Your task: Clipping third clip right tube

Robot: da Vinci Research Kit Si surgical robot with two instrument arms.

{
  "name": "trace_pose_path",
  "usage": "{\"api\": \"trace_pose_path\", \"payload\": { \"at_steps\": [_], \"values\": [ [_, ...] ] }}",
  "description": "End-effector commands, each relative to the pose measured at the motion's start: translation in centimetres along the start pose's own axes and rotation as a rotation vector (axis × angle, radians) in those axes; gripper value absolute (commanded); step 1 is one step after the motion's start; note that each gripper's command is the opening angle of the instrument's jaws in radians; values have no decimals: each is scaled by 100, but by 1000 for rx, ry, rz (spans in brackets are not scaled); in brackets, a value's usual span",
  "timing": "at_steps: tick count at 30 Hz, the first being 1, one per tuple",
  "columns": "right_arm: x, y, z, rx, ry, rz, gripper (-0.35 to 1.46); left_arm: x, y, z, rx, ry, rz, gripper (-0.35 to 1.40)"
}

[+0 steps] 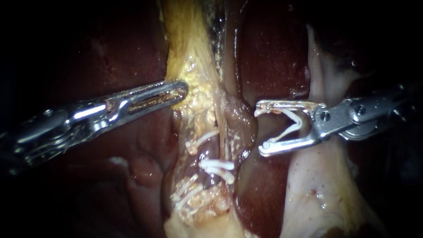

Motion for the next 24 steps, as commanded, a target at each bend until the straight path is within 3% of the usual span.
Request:
{"api": "trace_pose_path", "payload": {
  "at_steps": [1, 3, 8, 11, 16, 24],
  "values": [
    [-2, -1, 1, 3, 0, -1, 60, -2, 0, -2, 1, 0, 0, -35],
    [-8, -4, 6, 9, 1, 12, 60, -5, 0, -7, 4, 3, -2, -35],
    [-38, -13, 31, 44, -8, 281, 60, -25, 1, -35, -2, -1, -11, -35],
    [-54, -12, 47, 55, -12, 355, 60, -36, 0, -58, -7, -18, -17, -35],
    [-81, -2, 67, 44, -36, 467, 60, -42, -3, -88, -6, -34, -22, -35],
    [-103, 23, 90, 21, -57, 558, 60, -44, -19, -103, -6, -42, -33, -35]
  ]
}}
